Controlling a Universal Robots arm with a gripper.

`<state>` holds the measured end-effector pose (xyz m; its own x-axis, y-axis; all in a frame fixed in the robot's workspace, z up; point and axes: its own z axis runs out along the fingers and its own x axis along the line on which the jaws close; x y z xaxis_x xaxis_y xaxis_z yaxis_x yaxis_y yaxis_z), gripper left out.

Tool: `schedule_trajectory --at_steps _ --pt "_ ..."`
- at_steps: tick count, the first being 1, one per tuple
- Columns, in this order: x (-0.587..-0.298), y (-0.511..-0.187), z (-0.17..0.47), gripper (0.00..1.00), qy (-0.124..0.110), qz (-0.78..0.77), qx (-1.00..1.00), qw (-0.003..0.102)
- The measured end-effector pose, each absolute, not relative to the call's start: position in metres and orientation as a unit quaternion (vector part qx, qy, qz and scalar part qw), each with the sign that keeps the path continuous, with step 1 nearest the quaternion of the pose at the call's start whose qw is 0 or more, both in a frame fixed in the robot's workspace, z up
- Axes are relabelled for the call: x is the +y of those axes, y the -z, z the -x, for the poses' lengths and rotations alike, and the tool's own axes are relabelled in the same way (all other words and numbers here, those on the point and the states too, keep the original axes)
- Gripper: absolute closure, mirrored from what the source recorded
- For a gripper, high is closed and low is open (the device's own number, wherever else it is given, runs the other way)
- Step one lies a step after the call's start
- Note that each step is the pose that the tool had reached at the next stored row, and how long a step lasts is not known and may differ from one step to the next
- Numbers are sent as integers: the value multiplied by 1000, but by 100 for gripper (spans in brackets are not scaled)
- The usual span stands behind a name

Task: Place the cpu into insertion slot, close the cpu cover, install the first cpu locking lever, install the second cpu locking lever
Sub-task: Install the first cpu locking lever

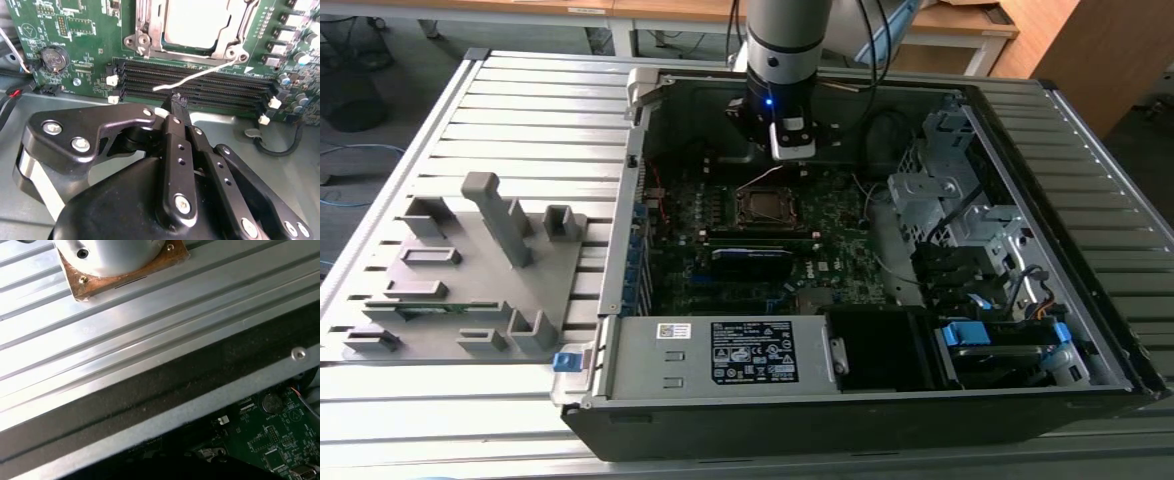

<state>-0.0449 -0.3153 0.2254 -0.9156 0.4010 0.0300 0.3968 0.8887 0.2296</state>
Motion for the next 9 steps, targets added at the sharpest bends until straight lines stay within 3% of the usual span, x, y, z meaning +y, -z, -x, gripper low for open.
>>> schedule_trajectory --at_steps 9 --pt "-323 -225 48 90 -118 -204 972 16"
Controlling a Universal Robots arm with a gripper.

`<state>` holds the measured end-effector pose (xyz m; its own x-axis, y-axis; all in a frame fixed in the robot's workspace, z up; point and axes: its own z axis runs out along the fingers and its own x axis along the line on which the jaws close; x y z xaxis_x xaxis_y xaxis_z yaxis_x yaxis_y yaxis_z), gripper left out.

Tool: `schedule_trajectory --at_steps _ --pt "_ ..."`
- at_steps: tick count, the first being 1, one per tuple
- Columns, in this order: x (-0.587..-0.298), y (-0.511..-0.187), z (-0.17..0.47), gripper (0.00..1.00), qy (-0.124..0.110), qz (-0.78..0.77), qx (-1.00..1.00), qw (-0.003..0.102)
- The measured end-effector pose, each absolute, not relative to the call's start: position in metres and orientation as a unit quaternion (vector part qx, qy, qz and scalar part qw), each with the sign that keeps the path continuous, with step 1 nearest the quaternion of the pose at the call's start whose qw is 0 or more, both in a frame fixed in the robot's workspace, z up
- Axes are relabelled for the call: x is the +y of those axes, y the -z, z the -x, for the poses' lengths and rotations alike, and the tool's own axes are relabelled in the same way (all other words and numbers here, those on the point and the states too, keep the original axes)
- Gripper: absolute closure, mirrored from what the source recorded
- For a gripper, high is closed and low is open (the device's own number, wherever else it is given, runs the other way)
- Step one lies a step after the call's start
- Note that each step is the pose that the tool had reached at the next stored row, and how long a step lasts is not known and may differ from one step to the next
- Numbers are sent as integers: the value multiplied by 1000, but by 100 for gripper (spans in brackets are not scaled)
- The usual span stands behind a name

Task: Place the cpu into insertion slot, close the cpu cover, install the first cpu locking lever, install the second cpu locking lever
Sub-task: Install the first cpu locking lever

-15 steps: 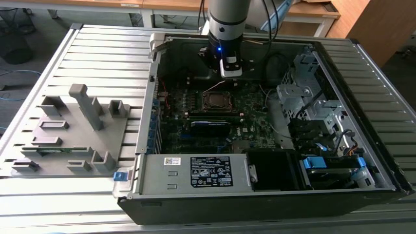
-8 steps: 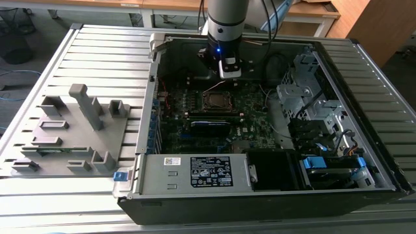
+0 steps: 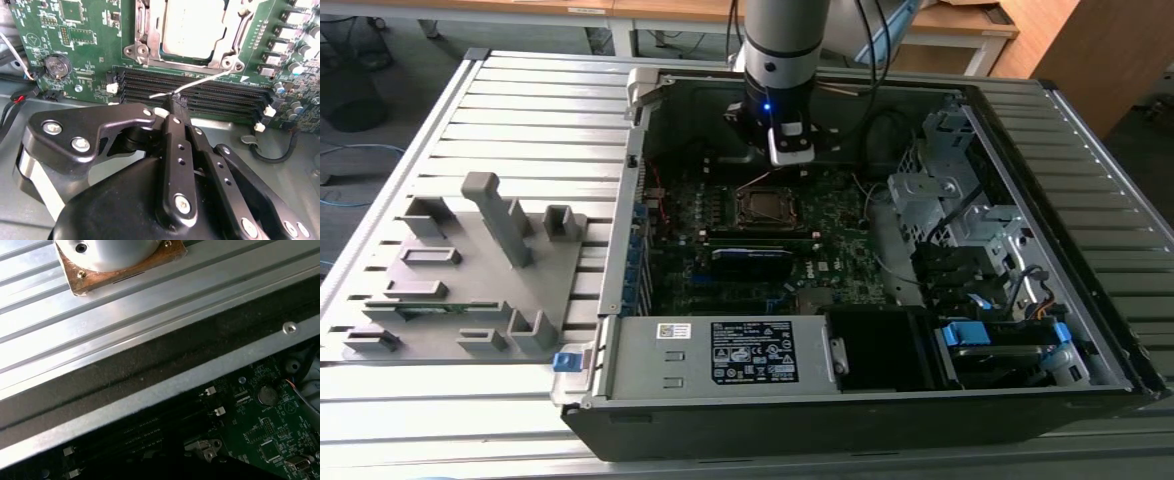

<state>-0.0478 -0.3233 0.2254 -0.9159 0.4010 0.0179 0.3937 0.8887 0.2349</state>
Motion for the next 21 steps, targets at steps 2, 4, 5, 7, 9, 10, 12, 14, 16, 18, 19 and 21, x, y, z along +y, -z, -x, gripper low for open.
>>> schedule_trajectory --at_steps 2,4,5,7,9,10,12,14,16,18,19,21 --pt "-325 -225 48 90 -118 -204 972 16" --pt "-326 -225 48 90 -118 -204 972 17" --pt "-326 -224 48 90 -118 -204 972 18" --pt "-327 -222 48 90 -119 -204 972 20" --pt "-327 -222 48 90 -119 -204 972 20" --pt "-327 -222 48 90 -119 -204 972 20" --pt "-327 -222 48 90 -119 -204 972 20" --pt "-327 -220 48 90 -118 -205 971 22" --pt "-327 -218 48 90 -118 -206 971 26" --pt "-327 -217 48 90 -118 -207 971 27" --pt "-327 -216 48 90 -118 -207 971 27" --pt "-327 -215 48 90 -117 -208 971 27"
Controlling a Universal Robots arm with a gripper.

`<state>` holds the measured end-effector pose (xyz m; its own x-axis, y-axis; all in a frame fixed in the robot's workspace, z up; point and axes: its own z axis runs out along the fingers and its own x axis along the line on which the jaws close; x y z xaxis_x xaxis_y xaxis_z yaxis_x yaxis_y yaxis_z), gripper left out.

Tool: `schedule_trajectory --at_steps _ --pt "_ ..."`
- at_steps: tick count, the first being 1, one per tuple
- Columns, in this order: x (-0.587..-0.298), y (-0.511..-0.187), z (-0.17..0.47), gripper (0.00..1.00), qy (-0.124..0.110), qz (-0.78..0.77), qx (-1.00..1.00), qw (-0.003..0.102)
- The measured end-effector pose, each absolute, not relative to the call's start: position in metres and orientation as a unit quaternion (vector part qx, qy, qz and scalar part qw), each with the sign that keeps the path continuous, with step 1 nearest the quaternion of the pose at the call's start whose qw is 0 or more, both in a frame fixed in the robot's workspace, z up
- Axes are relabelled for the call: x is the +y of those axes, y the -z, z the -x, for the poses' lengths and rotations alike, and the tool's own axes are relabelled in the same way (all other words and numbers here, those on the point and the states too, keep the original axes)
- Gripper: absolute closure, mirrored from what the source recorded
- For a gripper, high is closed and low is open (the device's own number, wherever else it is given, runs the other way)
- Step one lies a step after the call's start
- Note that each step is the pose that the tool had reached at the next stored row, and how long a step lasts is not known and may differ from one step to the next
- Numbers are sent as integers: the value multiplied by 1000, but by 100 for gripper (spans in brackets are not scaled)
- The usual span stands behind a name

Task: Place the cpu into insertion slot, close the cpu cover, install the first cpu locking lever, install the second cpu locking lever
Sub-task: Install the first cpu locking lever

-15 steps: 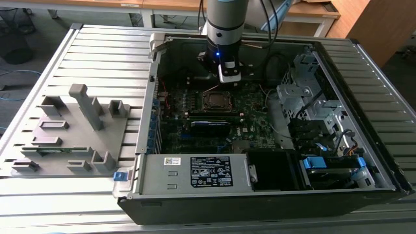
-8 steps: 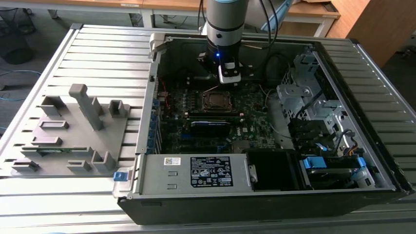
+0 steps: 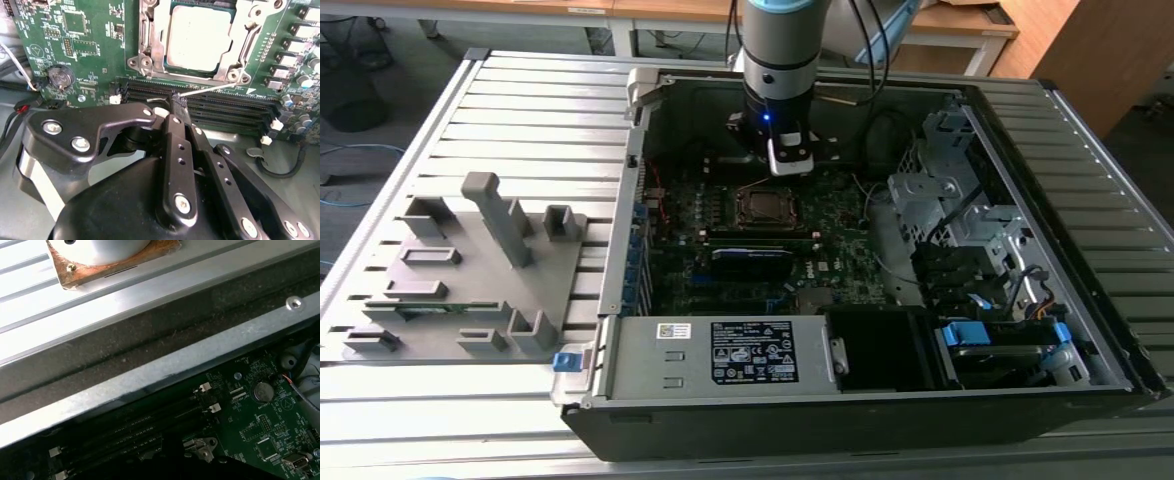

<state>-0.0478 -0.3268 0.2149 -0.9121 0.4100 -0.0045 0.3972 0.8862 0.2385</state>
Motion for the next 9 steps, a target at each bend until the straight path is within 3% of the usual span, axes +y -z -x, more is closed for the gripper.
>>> schedule_trajectory --at_steps 9 --pt "-325 -211 48 90 -116 -228 966 30"
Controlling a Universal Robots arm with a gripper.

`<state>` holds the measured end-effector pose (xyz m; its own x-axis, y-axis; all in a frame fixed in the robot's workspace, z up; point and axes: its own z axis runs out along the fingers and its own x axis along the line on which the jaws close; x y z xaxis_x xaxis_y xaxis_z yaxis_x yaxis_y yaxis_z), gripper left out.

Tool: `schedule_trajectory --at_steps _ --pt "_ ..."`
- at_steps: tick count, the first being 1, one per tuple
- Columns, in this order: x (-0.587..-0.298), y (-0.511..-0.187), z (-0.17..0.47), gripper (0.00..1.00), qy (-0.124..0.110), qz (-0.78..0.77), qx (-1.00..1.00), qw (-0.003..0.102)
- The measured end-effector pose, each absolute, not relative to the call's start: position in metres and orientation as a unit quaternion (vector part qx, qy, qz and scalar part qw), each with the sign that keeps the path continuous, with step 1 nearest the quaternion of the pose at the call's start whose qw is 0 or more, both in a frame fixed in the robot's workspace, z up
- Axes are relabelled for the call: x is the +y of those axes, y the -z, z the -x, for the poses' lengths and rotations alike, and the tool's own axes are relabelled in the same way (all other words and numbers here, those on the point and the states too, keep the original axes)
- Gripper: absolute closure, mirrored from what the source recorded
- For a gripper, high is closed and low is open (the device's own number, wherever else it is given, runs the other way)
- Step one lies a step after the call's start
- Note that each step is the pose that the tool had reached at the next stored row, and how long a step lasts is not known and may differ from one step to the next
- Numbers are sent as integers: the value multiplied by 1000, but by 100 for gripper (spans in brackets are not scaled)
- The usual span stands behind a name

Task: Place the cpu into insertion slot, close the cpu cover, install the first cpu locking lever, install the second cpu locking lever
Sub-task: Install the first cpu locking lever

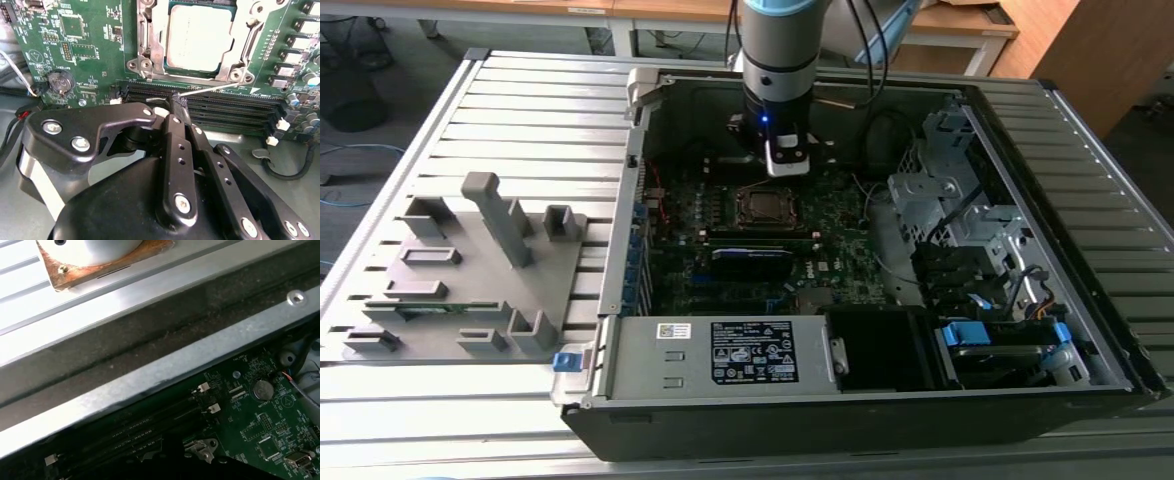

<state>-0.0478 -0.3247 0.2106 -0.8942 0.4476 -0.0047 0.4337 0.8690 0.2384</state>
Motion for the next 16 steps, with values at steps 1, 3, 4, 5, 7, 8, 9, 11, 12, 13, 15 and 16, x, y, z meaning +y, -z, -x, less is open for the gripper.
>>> schedule_trajectory --at_steps 1,3,4,5,7,8,9,11,12,13,15,16 --pt "-325 -210 48 90 -116 -232 965 30" --pt "-325 -209 48 90 -116 -241 963 31" --pt "-325 -209 48 90 -116 -246 962 32" --pt "-325 -209 48 90 -115 -250 961 33" --pt "-324 -208 48 90 -115 -255 960 33" --pt "-324 -208 48 90 -115 -255 959 33" --pt "-324 -208 48 90 -115 -256 959 33" --pt "-324 -207 48 90 -115 -257 959 34" --pt "-324 -206 48 90 -115 -257 959 34" --pt "-324 -205 49 90 -115 -258 959 34" --pt "-322 -205 49 90 -115 -258 959 34" --pt "-321 -205 49 90 -115 -258 959 34"
